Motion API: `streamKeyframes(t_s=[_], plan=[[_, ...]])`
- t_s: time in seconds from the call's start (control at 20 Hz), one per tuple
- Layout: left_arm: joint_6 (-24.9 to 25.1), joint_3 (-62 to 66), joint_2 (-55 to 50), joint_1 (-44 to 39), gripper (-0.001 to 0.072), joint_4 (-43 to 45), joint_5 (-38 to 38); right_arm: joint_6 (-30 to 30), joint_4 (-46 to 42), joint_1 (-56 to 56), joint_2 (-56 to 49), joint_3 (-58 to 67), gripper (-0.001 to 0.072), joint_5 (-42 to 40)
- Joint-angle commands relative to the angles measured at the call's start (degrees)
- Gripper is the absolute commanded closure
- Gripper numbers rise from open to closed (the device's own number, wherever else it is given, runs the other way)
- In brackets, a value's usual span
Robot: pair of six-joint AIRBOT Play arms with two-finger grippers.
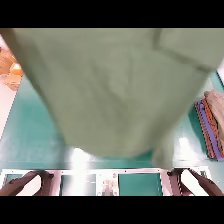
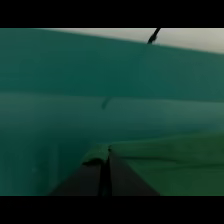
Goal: Fold the shirts.
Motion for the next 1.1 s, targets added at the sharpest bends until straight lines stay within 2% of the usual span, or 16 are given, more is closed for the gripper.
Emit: streamKeyframes(t_s=[0.0,0.1,0.3,0.55,0.7,0.8,1.05], plan=[[5.29,-10.21,-10.19,-0.46,0.0682,-1.18,2.56,-0.59,-6.97,10.54,-10.25,-16.35,0.0695,-13.60],[7.34,-10.43,-17.79,-1.62,0.0682,-3.50,3.54,-1.16,-6.71,13.75,-20.81,-16.48,0.0696,-16.63],[7.74,-10.01,-27.34,-5.27,0.0681,-4.31,13.27,-1.38,-3.56,14.43,-38.64,-7.30,0.0696,-18.99],[7.50,-9.46,-29.31,-5.46,0.0682,-6.40,20.22,-0.31,-2.62,12.04,-45.94,7.54,0.0696,-18.82],[7.19,-7.30,-29.29,-5.29,0.0682,-6.25,18.69,-0.28,-2.89,10.60,-45.92,11.28,0.0697,-15.23],[5.01,-6.27,-29.27,-5.29,0.0682,-3.93,14.84,0.02,-4.11,8.35,-45.86,11.54,0.0698,-8.87],[2.89,-6.60,-29.33,-5.38,0.0682,-0.72,4.44,6.21,-16.79,3.85,-43.74,6.88,0.0700,2.27]])
